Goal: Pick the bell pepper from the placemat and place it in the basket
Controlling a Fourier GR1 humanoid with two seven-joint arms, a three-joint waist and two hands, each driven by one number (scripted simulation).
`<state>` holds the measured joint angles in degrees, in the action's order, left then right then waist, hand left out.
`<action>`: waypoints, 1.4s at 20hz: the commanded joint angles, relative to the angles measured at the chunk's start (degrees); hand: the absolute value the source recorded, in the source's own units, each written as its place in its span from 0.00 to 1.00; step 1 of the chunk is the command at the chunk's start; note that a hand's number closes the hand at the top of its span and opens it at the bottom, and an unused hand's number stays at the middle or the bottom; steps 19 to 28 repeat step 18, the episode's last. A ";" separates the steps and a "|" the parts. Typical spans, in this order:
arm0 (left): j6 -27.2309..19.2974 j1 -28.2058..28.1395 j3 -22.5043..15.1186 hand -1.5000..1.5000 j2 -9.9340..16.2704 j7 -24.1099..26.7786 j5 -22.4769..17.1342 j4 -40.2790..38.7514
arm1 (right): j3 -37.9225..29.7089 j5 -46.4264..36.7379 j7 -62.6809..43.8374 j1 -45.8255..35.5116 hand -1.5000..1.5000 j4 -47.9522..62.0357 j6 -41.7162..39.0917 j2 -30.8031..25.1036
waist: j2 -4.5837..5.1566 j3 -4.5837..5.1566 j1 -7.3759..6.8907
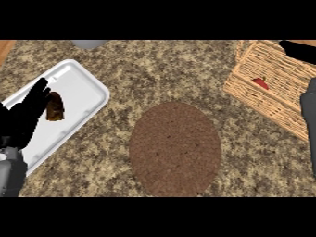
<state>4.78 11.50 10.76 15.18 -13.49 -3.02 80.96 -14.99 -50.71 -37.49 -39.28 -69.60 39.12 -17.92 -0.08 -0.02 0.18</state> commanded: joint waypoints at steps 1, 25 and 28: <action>-1.91 0.16 -0.14 0.50 -1.39 0.41 0.87 -0.56 | -3.87 4.41 -0.40 3.29 0.00 -8.43 5.09 0.88 | -0.23 -0.01 0.93; -0.36 -3.03 0.03 0.50 -0.91 1.42 0.88 0.83 | -26.42 47.25 13.93 46.74 0.00 -39.45 -21.89 -4.02 | -0.31 -0.07 1.57; -0.36 -3.03 0.03 0.50 -0.91 1.42 0.88 0.83 | -26.42 47.25 13.93 46.74 0.00 -39.45 -21.89 -4.02 | -0.31 -0.07 1.57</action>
